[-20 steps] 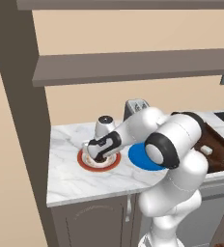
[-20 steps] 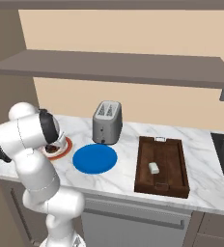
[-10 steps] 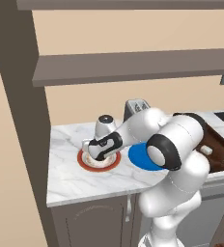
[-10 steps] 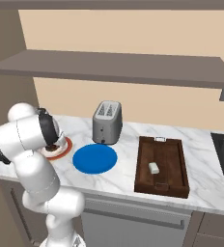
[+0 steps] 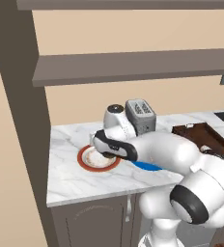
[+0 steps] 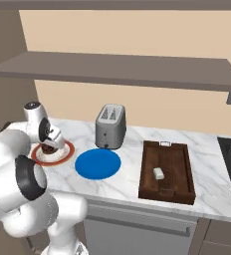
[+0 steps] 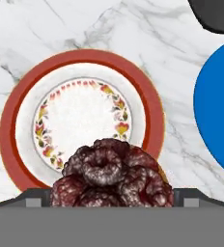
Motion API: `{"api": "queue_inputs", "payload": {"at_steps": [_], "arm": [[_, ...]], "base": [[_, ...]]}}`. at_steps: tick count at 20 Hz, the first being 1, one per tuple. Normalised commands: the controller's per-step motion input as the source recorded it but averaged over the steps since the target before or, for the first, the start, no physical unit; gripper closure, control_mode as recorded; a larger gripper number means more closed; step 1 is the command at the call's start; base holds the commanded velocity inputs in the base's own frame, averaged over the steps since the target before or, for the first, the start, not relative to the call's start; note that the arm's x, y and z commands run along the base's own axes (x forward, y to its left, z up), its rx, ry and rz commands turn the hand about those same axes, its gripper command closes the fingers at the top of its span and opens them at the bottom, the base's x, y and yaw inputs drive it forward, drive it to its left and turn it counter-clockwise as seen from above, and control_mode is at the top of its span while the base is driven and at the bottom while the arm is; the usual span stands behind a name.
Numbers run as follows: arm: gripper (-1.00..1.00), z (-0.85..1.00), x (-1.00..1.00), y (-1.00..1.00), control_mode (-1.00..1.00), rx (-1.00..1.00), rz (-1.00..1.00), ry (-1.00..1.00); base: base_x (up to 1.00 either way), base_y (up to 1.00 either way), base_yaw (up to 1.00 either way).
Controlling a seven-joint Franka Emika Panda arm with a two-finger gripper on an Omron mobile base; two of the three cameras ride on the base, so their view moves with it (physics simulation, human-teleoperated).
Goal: Move the dessert items from the plates to the tray.
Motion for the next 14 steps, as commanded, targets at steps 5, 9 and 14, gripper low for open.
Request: {"api": "queue_inputs", "payload": {"at_steps": [5, 9, 14], "arm": [[1.0, 0.84, -1.0, -0.87, -1.0, 0.0, -0.15, 0.27], [1.0, 0.35, -0.95, -1.0, -1.0, -0.03, -0.2, 0.19], [1.0, 0.24, -0.66, -1.0, -1.0, -0.16, -0.15, -0.03]], "base": [[0.0, 0.0, 0.0], [0.0, 0.0, 0.0], [0.0, 0.0, 0.0]]}}
